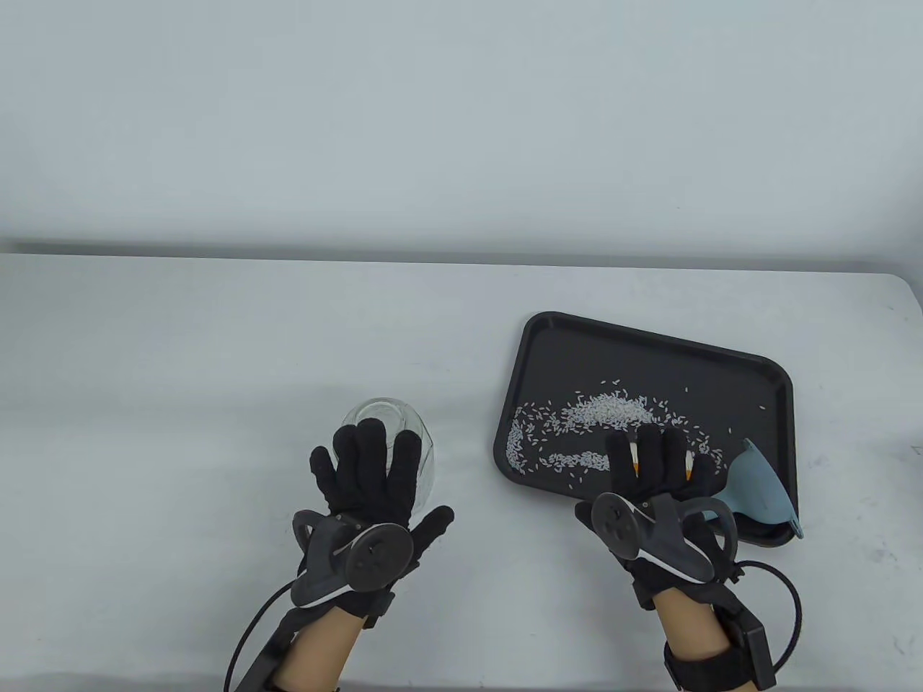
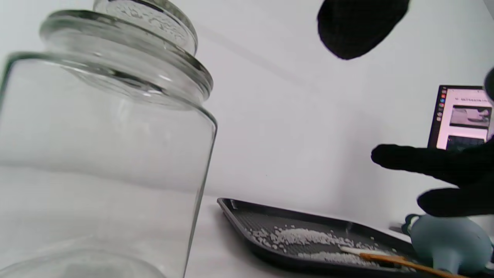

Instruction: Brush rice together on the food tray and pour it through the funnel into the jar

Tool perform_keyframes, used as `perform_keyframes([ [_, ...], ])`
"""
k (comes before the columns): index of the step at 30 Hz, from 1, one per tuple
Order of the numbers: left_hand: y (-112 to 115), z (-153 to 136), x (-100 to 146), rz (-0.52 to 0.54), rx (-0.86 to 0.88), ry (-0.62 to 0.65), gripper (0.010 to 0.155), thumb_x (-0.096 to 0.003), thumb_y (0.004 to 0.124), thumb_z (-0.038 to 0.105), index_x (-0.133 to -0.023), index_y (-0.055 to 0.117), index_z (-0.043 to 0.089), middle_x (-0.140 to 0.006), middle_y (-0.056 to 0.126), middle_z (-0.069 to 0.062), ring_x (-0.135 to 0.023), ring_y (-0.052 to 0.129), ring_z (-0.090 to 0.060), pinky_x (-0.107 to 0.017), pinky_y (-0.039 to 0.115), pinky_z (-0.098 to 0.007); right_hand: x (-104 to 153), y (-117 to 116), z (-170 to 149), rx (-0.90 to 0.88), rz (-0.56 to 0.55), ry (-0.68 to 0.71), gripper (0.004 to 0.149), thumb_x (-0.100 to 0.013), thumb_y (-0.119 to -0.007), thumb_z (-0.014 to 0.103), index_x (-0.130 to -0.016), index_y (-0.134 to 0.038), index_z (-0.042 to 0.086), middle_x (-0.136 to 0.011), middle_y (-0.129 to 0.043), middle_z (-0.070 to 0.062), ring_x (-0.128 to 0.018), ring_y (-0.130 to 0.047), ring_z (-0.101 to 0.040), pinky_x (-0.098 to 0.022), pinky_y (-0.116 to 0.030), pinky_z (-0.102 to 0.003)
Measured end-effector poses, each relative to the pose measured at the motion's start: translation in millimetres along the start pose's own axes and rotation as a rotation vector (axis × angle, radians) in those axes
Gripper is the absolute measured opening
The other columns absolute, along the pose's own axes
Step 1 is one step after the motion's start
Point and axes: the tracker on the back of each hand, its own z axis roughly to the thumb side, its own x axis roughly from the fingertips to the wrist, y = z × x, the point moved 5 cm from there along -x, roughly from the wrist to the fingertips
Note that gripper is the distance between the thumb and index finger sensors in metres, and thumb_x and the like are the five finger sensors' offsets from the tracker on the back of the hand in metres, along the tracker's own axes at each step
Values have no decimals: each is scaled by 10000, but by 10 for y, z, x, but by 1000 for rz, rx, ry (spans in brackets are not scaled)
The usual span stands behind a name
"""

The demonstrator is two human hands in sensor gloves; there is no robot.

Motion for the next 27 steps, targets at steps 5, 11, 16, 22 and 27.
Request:
perform_keyframes([
  [5,-72,-206,-139,48,53,-70,912,-551,639,539,-1144,184,18,-1098,176,-458,-956,248,-792,-558,108,-881,-1,-3,-8,-7,1,0,927,-486,-547,643,-1067,-137,49,-1092,-156,-358,-974,-230,-690,-547,-224,-832],
  [11,-10,-371,-322,12,107,-147,913,-550,645,539,-1142,203,1,-1097,237,-464,-948,317,-787,-573,147,-878,-6,-12,-17,-14,9,2,926,-486,-551,641,-1067,-139,48,-1093,-160,-358,-975,-231,-687,-547,-224,-831],
  [16,26,-407,-417,3,96,-178,912,-548,654,537,-1140,230,-12,-1083,318,-462,-931,399,-766,-585,181,-873,-5,-17,-19,-20,15,4,927,-487,-553,640,-1067,-140,47,-1093,-167,-359,-975,-237,-688,-548,-225,-831],
  [22,5,-460,-485,6,62,-224,881,-545,676,514,-1136,311,-28,-1054,438,-443,-891,522,-740,-605,241,-861,-7,-24,-19,-22,22,7,926,-487,-555,638,-1067,-143,46,-1095,-179,-356,-977,-240,-684,-547,-229,-831],
  [27,27,-506,-531,-12,36,-243,836,-541,693,490,-1126,390,-25,-1019,517,-421,-853,603,-704,-623,304,-842,-7,-27,-22,-24,27,7,925,-488,-557,637,-1066,-146,44,-1094,-185,-357,-974,-248,-688,-547,-231,-830],
])
